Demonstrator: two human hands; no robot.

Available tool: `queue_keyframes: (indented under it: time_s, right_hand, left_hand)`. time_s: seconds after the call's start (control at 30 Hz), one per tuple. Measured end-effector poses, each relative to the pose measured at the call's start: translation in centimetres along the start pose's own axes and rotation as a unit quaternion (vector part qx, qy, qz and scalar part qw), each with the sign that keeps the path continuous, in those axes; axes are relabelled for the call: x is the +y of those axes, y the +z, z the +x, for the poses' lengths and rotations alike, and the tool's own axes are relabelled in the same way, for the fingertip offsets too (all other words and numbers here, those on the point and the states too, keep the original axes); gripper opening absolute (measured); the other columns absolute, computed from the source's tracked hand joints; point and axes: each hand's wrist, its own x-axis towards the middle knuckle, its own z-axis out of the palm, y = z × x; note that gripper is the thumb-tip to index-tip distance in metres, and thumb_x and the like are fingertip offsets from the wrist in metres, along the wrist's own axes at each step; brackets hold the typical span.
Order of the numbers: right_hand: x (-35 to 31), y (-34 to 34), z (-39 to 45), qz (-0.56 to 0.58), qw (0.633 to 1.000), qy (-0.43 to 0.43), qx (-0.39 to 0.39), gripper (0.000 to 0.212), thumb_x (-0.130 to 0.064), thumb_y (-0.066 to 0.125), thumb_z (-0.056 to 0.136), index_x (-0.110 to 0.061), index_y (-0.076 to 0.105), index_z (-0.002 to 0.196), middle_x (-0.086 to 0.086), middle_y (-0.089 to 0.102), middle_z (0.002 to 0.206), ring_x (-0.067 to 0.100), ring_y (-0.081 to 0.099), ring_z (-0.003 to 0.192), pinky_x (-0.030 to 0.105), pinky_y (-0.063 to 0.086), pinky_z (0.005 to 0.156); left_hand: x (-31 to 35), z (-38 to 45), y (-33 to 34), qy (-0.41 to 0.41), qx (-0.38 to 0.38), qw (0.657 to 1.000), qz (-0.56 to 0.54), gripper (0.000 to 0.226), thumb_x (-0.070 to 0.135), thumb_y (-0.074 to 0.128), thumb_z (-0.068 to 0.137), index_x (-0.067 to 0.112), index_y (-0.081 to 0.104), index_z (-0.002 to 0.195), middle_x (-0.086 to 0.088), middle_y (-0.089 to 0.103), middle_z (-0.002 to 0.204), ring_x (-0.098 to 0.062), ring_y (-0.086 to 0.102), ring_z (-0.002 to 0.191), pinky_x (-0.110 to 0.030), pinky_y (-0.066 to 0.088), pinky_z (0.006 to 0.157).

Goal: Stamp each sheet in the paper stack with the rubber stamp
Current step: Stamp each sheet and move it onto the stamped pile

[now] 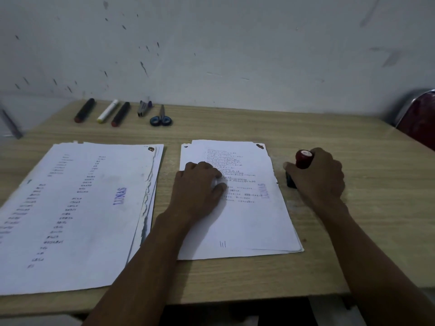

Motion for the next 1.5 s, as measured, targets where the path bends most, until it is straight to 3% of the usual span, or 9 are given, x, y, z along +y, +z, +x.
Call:
queue_keyframes:
  time_s: [0.13,0.37,0.53,0.63,0.77,0.93,1.07,1.3,1.5]
  right_hand:
    - [0.3,0.1,-0.9,-0.026,0.999,-0.003,-0.044,0.066,-0.038,0.079,0.068,-0.018,0.047,0.123,0.008,0.061,0.111,0.033,0.057,0.105,0.035,0.039,0.075]
    - [1.2,0.0,-0.7,0.011,0.998,0.003,-0.055,0.061,-0.031,0.077,0.075,-0.02,0.044,0.125,0.011,0.061,0.113,0.034,0.058,0.103,0.035,0.041,0.077]
    - [0.8,-0.6,-1.7,0.073,0.996,0.006,-0.043,0.09,-0.026,0.085,0.064,-0.017,0.032,0.136,0.014,0.05,0.128,0.034,0.053,0.112,0.042,0.046,0.084]
    - [0.6,-0.9,-3.8,0.091,0.995,0.005,0.032,0.065,-0.026,0.081,0.069,-0.013,0.036,0.113,0.009,0.053,0.11,0.034,0.056,0.098,0.036,0.042,0.069]
    - [0.6,-1.0,-6.4,0.033,0.997,0.002,-0.074,0.028,-0.039,0.076,0.074,-0.021,0.058,0.086,-0.002,0.063,0.086,0.024,0.061,0.085,0.031,0.043,0.067]
    - [0.4,-0.3,-7.9,-0.047,0.99,-0.07,-0.117,0.052,-0.058,0.069,0.076,-0.018,0.068,0.109,0.004,0.062,0.11,0.025,0.059,0.103,0.037,0.052,0.078]
    - [0.2,0.0,-8.1,-0.035,0.991,-0.063,-0.111,0.051,-0.057,0.07,0.076,-0.02,0.069,0.11,0.0,0.063,0.111,0.023,0.059,0.104,0.037,0.052,0.078]
    - [-0.1,0.3,-8.7,0.037,0.994,-0.065,-0.076,0.031,-0.036,0.079,0.077,-0.018,0.068,0.1,0.0,0.064,0.101,0.021,0.061,0.095,0.037,0.052,0.077]
    - [-0.5,-0.1,-9.0,0.157,0.981,-0.103,-0.049,0.022,-0.005,0.077,0.078,-0.023,0.064,0.081,-0.013,0.063,0.078,0.005,0.061,0.072,0.026,0.052,0.065]
  left_hand:
    - [-0.2,0.0,0.2,0.002,0.005,1.0,0.001,0.032,0.047,0.051,0.084,0.03,0.066,0.107,0.011,0.062,0.114,-0.022,0.051,0.109,-0.036,0.038,0.085]
    - [0.0,-0.1,0.0,0.001,0.002,1.0,0.002,0.038,0.049,0.045,0.081,0.03,0.066,0.107,0.01,0.062,0.114,-0.022,0.051,0.108,-0.036,0.039,0.086]
    - [0.1,-0.1,-0.1,-0.001,0.005,1.0,-0.002,0.038,0.048,0.045,0.081,0.03,0.066,0.107,0.01,0.063,0.115,-0.022,0.052,0.109,-0.037,0.04,0.086]
    - [0.0,-0.1,0.0,-0.005,0.007,1.0,-0.005,0.038,0.047,0.045,0.08,0.03,0.066,0.107,0.01,0.063,0.114,-0.022,0.052,0.108,-0.036,0.039,0.086]
    - [0.2,-0.1,0.0,-0.011,0.011,1.0,-0.004,0.028,0.042,0.054,0.085,0.03,0.066,0.108,0.011,0.062,0.114,-0.022,0.051,0.11,-0.035,0.038,0.086]
    - [0.5,-0.5,-0.1,-0.022,0.008,1.0,0.0,0.03,0.043,0.057,0.086,0.028,0.064,0.111,0.006,0.059,0.119,-0.023,0.049,0.113,-0.036,0.037,0.089]
    - [1.3,-1.0,-0.9,-0.161,0.042,0.984,0.062,0.065,0.068,0.06,0.073,0.012,0.061,0.107,-0.006,0.054,0.117,-0.029,0.046,0.116,-0.04,0.036,0.093]
    - [2.1,-0.7,-1.5,-0.227,0.035,0.972,0.048,0.077,0.076,0.065,0.063,0.012,0.06,0.106,-0.009,0.052,0.118,-0.032,0.044,0.118,-0.04,0.035,0.092]
    - [1.9,-0.9,-2.1,-0.247,0.053,0.967,-0.021,0.098,0.069,0.074,0.058,0.014,0.045,0.133,-0.009,0.047,0.135,-0.03,0.039,0.13,-0.042,0.032,0.101]
